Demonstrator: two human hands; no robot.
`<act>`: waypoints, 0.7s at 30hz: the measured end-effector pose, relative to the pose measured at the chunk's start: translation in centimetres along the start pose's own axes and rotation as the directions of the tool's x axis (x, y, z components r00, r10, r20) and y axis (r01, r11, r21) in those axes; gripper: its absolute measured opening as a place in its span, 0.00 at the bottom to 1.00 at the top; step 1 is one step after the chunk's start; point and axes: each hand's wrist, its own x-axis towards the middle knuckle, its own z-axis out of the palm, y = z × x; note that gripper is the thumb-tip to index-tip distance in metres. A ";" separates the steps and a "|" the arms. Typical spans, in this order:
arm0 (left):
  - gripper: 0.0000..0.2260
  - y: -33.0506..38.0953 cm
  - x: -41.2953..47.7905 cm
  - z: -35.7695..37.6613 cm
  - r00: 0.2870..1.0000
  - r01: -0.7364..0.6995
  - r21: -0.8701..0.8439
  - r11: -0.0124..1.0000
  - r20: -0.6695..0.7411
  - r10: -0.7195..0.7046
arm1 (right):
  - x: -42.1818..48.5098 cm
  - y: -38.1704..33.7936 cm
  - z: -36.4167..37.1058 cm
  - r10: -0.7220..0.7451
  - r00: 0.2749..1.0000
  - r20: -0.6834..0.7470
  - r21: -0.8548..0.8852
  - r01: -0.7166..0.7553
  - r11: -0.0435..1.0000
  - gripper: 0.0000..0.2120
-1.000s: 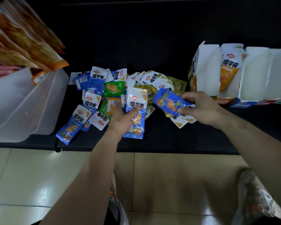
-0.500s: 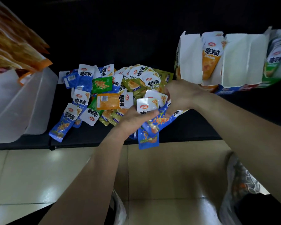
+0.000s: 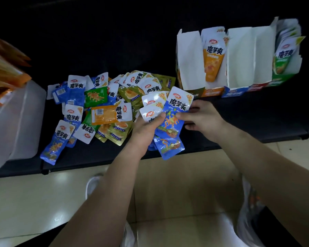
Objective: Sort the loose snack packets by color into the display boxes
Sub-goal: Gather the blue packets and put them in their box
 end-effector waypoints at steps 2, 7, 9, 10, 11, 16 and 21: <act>0.06 -0.3 0.0 0.3 1.000 0.005 0.013 1.000 0.020 -0.005 | 0.0 0.4 -0.2 -0.043 0.999 0.028 -0.029 0.044 0.999 0.16; 0.05 -0.3 0.0 0.7 1.000 0.029 0.010 1.000 0.000 -0.029 | 0.0 0.0 -1.0 -0.096 0.983 0.160 -0.101 0.113 0.989 0.18; 0.03 0.0 0.1 0.9 0.999 0.020 0.049 0.999 -0.028 -0.019 | -0.2 0.1 -0.9 -0.116 0.970 0.212 -0.136 0.147 0.980 0.20; 0.01 0.1 0.2 1.0 0.999 0.015 0.076 0.997 -0.042 -0.012 | -0.2 0.4 -0.6 -0.134 0.968 0.212 -0.150 0.168 0.974 0.21; 0.01 0.2 0.2 1.2 0.999 0.010 0.097 0.995 -0.052 -0.005 | -0.2 0.7 -0.4 -0.151 0.969 0.196 -0.156 0.183 0.971 0.20; 0.05 0.5 0.1 1.9 0.995 0.022 0.119 0.993 -0.094 -0.011 | -0.7 2.2 0.7 -0.151 0.977 0.150 -0.074 0.164 0.984 0.27; 0.17 0.9 -0.1 2.2 0.981 0.191 -0.087 0.978 0.026 -0.190 | -0.7 3.1 1.1 -0.124 0.979 0.161 -0.117 0.144 0.983 0.20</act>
